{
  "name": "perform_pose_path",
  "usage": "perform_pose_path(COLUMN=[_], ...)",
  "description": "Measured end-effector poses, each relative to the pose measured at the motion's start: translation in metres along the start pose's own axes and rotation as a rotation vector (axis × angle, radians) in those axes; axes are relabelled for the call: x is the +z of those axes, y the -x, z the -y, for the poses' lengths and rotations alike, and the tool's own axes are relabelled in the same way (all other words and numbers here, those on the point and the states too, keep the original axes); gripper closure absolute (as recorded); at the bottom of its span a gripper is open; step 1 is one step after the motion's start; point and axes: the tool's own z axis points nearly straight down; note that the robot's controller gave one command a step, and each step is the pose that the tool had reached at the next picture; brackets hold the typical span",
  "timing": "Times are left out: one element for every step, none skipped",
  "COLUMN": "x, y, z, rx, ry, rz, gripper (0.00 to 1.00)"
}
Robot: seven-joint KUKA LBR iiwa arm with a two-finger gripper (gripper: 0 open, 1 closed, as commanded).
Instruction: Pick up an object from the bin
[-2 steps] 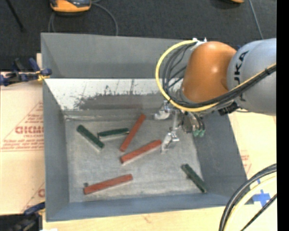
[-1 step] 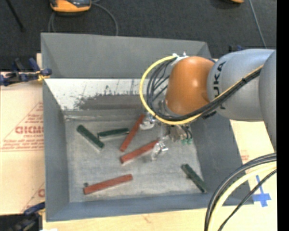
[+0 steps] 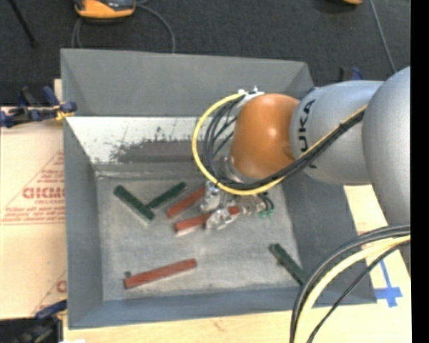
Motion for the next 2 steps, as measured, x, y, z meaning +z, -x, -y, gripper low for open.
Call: perform_pose_path(x=[0.0,-0.123], y=[0.0,0.023], z=[0.0,-0.016], rx=[0.0,-0.107], ry=[0.0,0.007], rz=[0.0,-0.012], gripper=[1.0,1.0])
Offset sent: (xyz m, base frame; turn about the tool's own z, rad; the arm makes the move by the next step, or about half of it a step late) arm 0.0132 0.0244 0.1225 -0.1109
